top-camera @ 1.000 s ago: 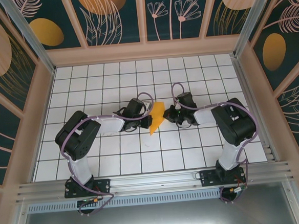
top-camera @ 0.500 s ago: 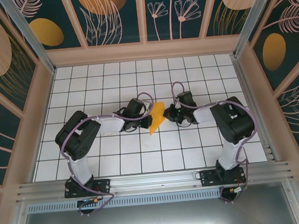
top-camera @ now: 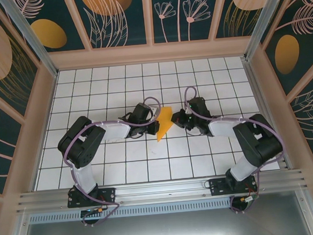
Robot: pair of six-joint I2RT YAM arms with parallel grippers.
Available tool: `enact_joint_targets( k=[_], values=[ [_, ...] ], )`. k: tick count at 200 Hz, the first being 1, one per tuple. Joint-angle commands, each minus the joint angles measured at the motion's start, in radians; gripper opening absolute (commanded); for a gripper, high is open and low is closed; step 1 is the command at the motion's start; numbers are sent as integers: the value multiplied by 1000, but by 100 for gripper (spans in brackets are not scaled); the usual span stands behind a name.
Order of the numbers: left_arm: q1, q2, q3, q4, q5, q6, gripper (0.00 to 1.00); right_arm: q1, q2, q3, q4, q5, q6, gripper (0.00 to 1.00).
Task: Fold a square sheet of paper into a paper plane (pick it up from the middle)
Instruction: Third fold the triangle at the center of the table.
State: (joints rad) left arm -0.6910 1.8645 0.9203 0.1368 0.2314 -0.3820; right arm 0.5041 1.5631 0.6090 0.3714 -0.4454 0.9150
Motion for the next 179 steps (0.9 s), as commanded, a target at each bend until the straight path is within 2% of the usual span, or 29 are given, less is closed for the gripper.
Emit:
enact_joint_targets(
  k=[1, 34, 69, 133, 153, 179],
  values=[
    [-3, 34, -21, -63, -3, 11, 8, 93, -30, -79, 76, 41, 89, 0],
    [-4, 36, -20, -64, 5, 14, 8, 220, -8, -138, 209, 64, 187, 0],
    [-4, 41, -17, -62, 9, 15, 8, 260, 64, -85, 244, 31, 187, 0],
    [-3, 41, -17, -64, 5, 15, 8, 270, 183, -14, 176, 9, 174, 0],
    [-3, 39, -20, -61, 5, 15, 8, 272, 187, -9, 91, 54, 171, 0],
    [-3, 42, -17, -63, 4, 14, 8, 272, 194, 30, 14, 52, 134, 0]
  ],
)
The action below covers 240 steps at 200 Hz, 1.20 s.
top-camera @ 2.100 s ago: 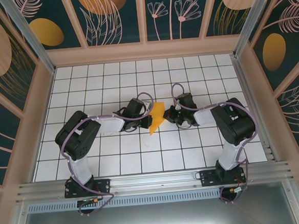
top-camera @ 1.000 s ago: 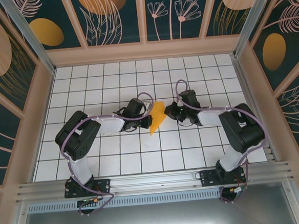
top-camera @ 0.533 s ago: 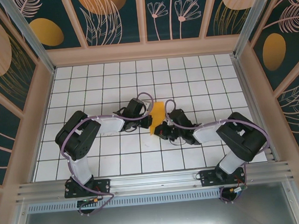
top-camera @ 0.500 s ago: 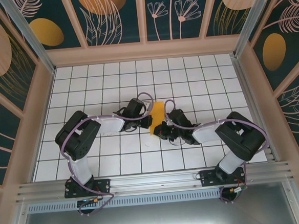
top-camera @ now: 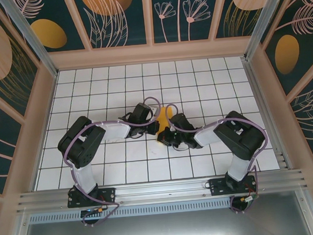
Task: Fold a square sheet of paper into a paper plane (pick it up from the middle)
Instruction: Third fold the triangle at the center of the table.
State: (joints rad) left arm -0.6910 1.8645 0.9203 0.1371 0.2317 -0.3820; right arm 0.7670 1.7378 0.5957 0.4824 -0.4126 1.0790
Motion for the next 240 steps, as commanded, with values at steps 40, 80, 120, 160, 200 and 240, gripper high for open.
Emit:
enact_joint_targets(
  k=[40, 80, 120, 160, 200, 240],
  values=[
    [-4, 41, -18, -65, 2, 15, 8, -28, -91, 48, -129, 43, -74, 2],
    [-4, 41, -22, -62, 6, 13, 8, -163, -164, -5, -113, 61, -84, 1],
    [-4, 45, -23, -58, 7, 15, 8, -270, -97, 62, -65, -27, -136, 1],
    [-4, 50, -18, -63, 6, 16, 8, -282, 22, 117, -74, -35, -164, 1],
    [-4, 46, -20, -70, 8, 21, 8, -291, 67, 54, 13, -50, -138, 1],
    [-4, 47, -19, -67, 15, 24, 8, -300, -7, 106, -87, -61, -185, 3]
  ],
)
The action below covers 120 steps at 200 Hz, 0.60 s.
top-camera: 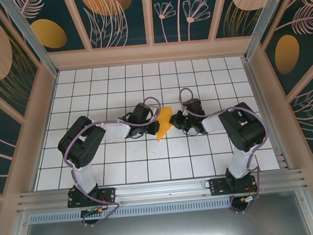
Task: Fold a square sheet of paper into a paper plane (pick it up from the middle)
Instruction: Third fold the triangle at the center of the table.
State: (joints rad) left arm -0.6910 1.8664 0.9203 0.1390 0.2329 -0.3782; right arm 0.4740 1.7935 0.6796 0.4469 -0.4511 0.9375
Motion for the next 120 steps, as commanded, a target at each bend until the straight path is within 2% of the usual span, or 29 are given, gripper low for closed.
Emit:
enact_joint_targets(
  k=[1, 32, 80, 106, 120],
  values=[
    [-4, 44, -20, -69, 15, 21, 9, -7, -65, 24, -57, -21, -45, 3],
    [-5, 27, -23, -62, 87, 31, 10, -7, -121, 57, -146, 7, -77, 4],
    [-5, -86, -107, -35, 147, 13, 13, 0, -306, -71, -196, 113, -59, 11],
    [-3, -111, -120, -42, 99, 5, 18, 21, -374, -162, -178, 113, -20, 18],
    [-4, -126, -116, -45, 80, -1, 25, 37, -389, -189, -165, 106, -8, 24]
  ],
)
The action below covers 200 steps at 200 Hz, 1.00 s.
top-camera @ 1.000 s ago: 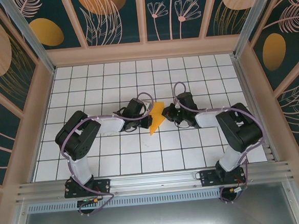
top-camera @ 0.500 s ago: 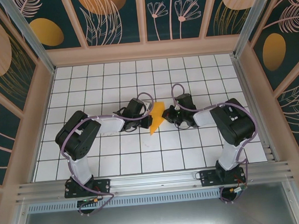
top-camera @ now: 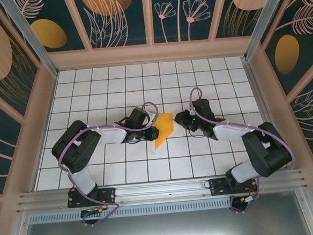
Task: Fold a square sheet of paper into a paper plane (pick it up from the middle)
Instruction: Third fold the triangle at the center of the table, then fourth fold the wing at the center of the table.
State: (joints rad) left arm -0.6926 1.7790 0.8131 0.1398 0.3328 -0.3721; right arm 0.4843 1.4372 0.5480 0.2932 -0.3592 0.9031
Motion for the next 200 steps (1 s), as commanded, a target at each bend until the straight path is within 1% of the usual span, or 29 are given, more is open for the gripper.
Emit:
enact_joint_targets(
  k=[1, 17, 26, 37, 44, 63, 74, 85, 89, 102, 109, 118, 134, 152, 164, 200],
  values=[
    [-2, -39, -8, -46, -21, -7, 25, 27, -34, -59, -9, 13, 28, 24],
    [-2, -59, 4, -67, -52, -14, 28, 42, -27, -77, 32, -16, 40, 28],
    [-3, -110, 10, -80, -81, -21, 31, 50, -22, -79, 42, -24, 45, 30],
    [-3, -148, 12, -92, -113, -33, 39, 57, -16, -84, 58, -22, 51, 34],
    [-3, -179, 9, -95, -128, -39, 42, 57, -9, -86, 71, -24, 53, 35],
    [-3, -248, 0, -115, -185, -60, 45, 57, 11, -83, 82, -26, 58, 36],
    [-3, -283, -14, -110, -185, -71, 45, 57, 19, -86, 104, -31, 60, 38],
    [-4, -298, -23, -101, -154, -85, 42, 57, 27, -89, 131, -42, 66, 41],
    [-3, -301, -26, -92, -120, -88, 39, 74, 32, -89, 140, -48, 66, 42],
    [-4, -293, -38, -47, 1, -95, 32, 76, 50, -79, 145, -59, 62, 44],
    [-7, -284, -37, -26, 45, -101, 28, 77, 57, -76, 146, -60, 60, 45],
    [-14, -267, -34, -11, 73, -105, 25, 77, 64, -76, 153, -62, 60, 45],
    [-19, -232, -22, -12, 61, -109, 20, 77, 79, -71, 164, -69, 62, 46],
    [-21, -184, -13, -21, 20, -118, 16, 79, 93, -68, 180, -75, 65, 47],
    [-20, -162, -12, -8, 30, -118, 16, 82, 102, -64, 190, -75, 66, 47],
    [-20, -111, 2, -8, -27, -129, 14, 88, 141, -37, 209, -90, 63, 47]
  ],
)
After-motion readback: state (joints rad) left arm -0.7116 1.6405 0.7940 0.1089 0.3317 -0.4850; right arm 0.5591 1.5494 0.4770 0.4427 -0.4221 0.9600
